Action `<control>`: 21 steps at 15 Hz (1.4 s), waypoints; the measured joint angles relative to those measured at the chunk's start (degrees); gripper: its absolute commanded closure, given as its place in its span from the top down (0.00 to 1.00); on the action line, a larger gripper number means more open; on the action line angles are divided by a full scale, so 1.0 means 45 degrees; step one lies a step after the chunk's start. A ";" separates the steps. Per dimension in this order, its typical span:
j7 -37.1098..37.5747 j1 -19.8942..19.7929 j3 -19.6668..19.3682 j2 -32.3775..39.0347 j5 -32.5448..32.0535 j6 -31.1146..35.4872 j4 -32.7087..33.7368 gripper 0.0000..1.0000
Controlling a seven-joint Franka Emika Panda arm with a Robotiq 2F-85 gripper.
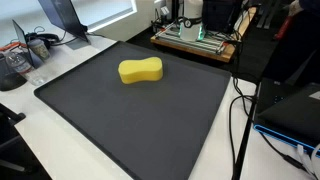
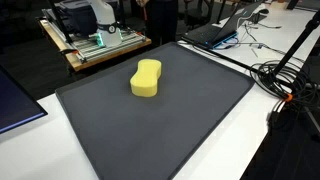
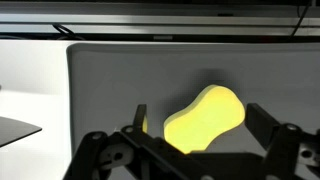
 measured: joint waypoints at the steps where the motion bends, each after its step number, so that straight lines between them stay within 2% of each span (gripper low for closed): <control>1: 0.0000 0.0000 0.0000 0.0000 0.0000 0.0000 0.0000 1.00; 16: 0.0027 0.0007 0.0027 0.0011 0.0004 0.0004 0.0000 1.00; 21: 0.0078 0.0589 0.0697 0.0522 0.0304 0.0118 -0.0006 1.00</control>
